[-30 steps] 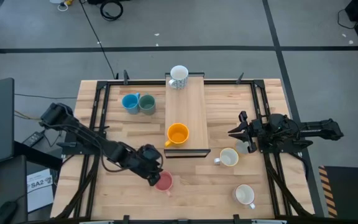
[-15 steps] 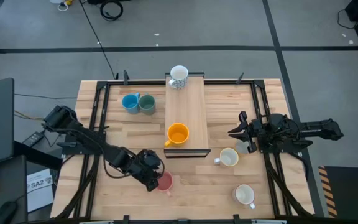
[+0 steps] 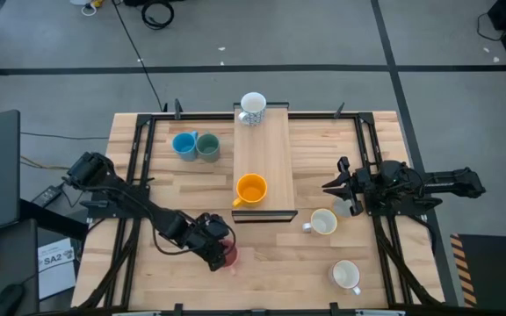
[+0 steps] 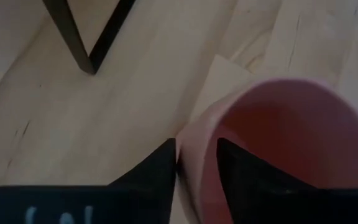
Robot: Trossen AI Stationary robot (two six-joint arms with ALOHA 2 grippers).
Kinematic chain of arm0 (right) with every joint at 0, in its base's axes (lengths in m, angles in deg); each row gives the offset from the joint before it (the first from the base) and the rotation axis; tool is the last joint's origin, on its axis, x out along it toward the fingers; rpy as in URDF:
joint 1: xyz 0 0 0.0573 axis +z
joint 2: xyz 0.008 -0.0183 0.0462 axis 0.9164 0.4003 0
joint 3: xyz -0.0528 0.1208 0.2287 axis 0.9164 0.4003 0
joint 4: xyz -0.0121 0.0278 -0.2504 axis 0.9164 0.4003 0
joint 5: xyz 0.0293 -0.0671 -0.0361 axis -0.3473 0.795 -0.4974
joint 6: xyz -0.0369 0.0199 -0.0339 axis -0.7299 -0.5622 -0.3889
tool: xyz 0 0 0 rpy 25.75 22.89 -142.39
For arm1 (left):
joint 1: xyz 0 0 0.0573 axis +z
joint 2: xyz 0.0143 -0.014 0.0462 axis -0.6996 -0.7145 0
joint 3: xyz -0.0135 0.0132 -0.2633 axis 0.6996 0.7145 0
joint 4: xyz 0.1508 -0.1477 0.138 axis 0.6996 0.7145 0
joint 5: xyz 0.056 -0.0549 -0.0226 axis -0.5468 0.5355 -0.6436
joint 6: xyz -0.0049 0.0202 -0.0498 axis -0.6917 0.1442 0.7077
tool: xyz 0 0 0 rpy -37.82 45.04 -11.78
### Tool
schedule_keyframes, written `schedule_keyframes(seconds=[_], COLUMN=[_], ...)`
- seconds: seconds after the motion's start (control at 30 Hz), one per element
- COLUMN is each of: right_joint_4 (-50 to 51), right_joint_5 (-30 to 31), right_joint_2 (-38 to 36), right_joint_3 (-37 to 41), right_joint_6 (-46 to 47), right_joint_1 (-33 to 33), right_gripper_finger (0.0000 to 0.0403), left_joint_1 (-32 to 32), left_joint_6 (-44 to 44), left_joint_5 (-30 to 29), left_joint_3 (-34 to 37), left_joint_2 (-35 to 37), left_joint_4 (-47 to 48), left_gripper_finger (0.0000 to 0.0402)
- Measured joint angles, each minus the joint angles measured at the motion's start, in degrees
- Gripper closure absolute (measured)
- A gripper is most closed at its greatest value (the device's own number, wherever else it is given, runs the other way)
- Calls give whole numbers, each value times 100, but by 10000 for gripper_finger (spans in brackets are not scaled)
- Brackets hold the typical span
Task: Place coffee mugs
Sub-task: Put the pink mug on the shelf
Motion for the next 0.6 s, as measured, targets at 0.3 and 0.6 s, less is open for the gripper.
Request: schedule_keyframes(seconds=[0.3,0.6], right_joint_4=[0,0], right_joint_5=[0,-1], right_joint_2=[1,1], right_joint_3=[0,0], right_joint_6=[0,1], right_joint_1=[0,0], right_gripper_finger=[342,342], left_joint_1=[0,5], left_joint_6=[249,196], left_joint_5=[265,658], left_joint_3=[2,-143], left_joint_2=[9,123], left_joint_4=[-42,-35], left_gripper_finger=[365,366])
